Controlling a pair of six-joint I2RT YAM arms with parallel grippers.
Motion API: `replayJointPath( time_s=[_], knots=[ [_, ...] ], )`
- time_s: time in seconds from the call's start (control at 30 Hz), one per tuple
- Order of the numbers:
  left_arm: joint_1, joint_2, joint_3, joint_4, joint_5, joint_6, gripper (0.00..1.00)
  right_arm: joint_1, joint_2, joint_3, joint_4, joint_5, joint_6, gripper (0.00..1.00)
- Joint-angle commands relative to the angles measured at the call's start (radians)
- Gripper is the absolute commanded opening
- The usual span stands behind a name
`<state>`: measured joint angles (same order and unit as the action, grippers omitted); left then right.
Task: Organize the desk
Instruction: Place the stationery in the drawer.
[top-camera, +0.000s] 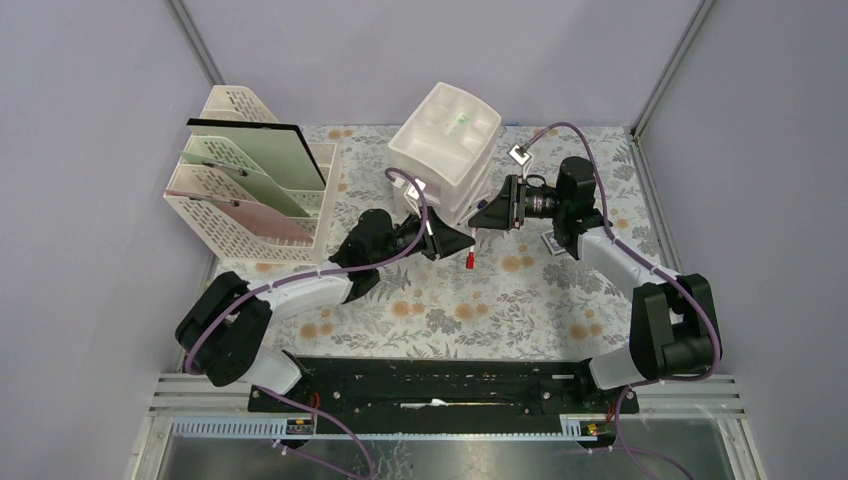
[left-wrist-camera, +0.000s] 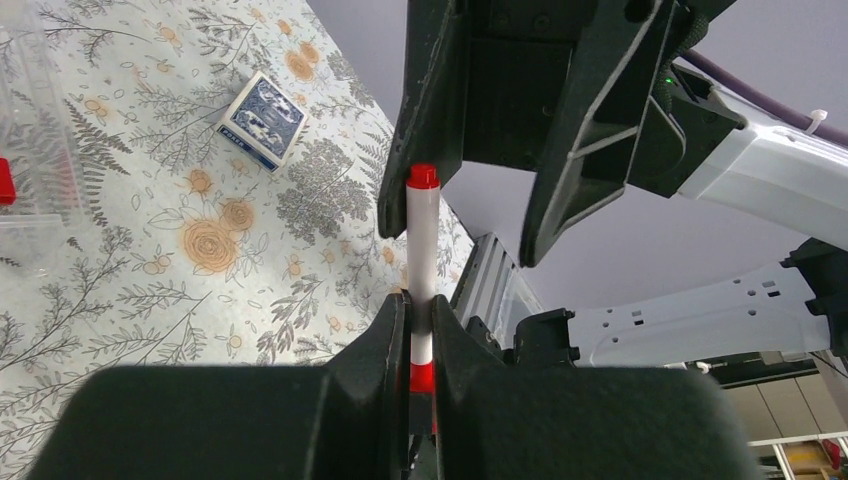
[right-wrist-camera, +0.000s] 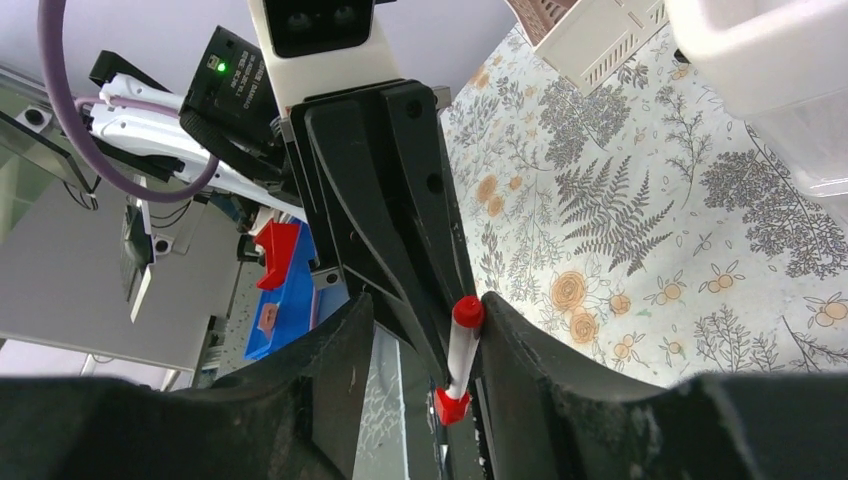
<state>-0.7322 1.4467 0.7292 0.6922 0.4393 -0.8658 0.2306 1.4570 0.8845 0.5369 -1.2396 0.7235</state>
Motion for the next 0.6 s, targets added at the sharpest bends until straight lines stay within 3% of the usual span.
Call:
replayJointPath(
  time_s=[0.0,0.1,0.27,0.57],
  knots=[
    [-0.009,0.01,0.049,0.084,-0.026,-0.019,0.0,0.022,0.003,0.025,0.039,0.005,-0.001,0.47],
    [-0.01,0.009,0.048,0.084,-0.03,-0.022,0.0,0.025,0.006,0.029,0.021,0.006,-0.019,0.36],
    [-0.009,0.009,0.051,0.076,-0.035,-0.022,0.01,0.026,0.012,0.049,-0.035,0.002,-0.068,0.03],
    [-0.007,-0.093,0.051,-0.105,-0.113,0.062,0.56,0.006,0.02,0.087,-0.153,-0.004,-0.176,0.0]
  ],
)
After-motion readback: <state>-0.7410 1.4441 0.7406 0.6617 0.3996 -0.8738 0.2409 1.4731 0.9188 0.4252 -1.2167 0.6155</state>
